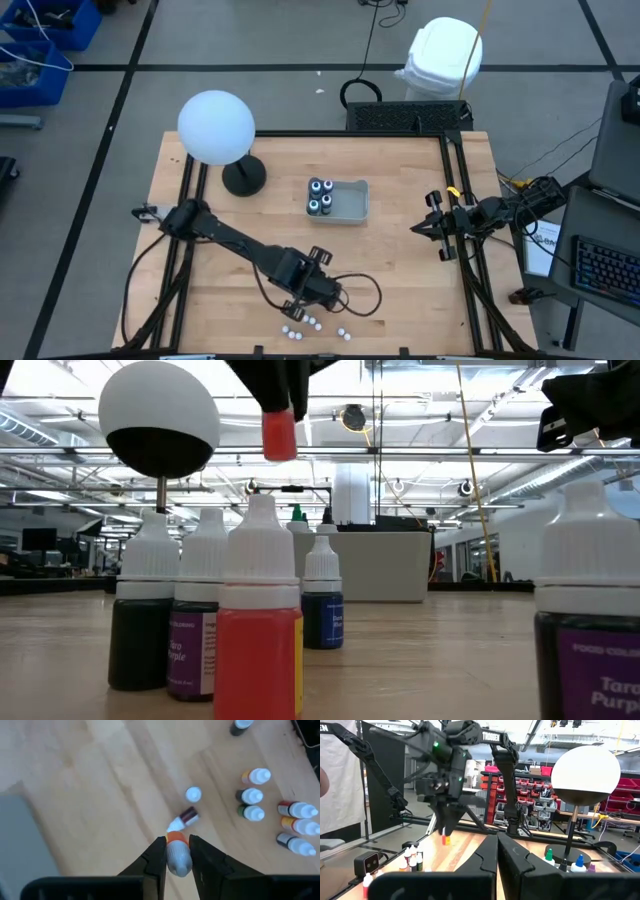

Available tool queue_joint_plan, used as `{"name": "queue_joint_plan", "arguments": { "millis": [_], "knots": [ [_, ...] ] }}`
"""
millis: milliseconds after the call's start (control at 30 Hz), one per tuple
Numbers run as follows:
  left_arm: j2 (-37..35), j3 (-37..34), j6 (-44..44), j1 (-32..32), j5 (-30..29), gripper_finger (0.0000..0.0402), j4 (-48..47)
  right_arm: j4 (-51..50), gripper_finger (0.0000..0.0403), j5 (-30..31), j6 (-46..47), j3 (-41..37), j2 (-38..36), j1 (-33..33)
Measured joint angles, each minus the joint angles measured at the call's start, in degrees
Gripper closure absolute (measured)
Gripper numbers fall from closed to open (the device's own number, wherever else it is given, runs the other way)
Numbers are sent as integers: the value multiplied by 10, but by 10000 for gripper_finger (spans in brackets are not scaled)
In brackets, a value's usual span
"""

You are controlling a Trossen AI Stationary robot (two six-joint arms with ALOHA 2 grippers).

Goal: Pick & Place food coloring
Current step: Put the top small orange food coloring bottle into the gray bin

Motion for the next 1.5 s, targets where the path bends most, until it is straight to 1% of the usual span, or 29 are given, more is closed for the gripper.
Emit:
{"name": "queue_joint_plan", "arguments": {
  "millis": [267,400,533,667,900,1167,1333,1500],
  "knots": [
    [0,73,0,37,-3,325,-89,5,403,0,4,0,0,0],
    [0,89,15,64,-3,323,-120,8,403,0,4,0,0,0],
    [0,89,42,90,13,322,-123,8,403,0,4,0,0,0],
    [0,89,78,114,16,326,-118,8,403,0,3,0,0,0],
    [0,89,72,145,17,322,-99,8,403,0,2,0,0,0],
    [0,89,59,189,17,329,-86,8,403,0,0,0,0,0],
    [0,89,81,208,17,322,-76,8,403,0,3,0,0,0],
    [0,89,99,228,17,327,-54,8,403,0,4,0,0,0]
  ]
}}
